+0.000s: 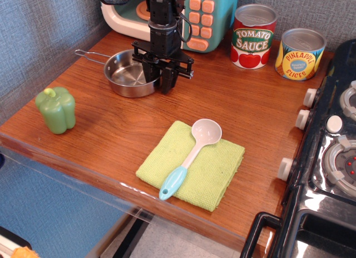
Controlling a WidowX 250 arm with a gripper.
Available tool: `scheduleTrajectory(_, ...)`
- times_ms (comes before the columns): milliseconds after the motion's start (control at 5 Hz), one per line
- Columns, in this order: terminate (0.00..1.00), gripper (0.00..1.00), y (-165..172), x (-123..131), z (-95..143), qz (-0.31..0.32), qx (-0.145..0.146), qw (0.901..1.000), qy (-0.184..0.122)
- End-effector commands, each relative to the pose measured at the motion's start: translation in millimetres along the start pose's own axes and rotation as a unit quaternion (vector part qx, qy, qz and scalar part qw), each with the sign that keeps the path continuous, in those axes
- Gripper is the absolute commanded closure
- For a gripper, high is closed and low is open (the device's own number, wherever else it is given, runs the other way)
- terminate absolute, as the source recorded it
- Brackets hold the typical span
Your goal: Move the pot between the cans and spoon.
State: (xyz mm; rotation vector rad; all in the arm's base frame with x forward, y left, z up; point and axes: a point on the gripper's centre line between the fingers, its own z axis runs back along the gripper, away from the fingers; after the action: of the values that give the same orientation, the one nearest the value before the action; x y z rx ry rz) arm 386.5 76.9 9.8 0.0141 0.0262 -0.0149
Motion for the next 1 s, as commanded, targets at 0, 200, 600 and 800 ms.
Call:
scheduleTrajectory(0,0.00,1.00,0.5,-7.3,28.6,-0.005,-0.004,0.9997,-0.023)
scheduleTrajectory(200,0.00,1.00,-5.6,-13.5,41.7,0.042,-0.024,0.9968,-0.063)
scheduleTrajectory(600,0.00,1.00,-67.1,0.9,95.1,0.020,-0.024,0.9930,-0.114)
scheduleTrajectory(800,0.00,1.00,-119.7,5.7,99.6,-0.039,-0.015,0.9913,-0.125)
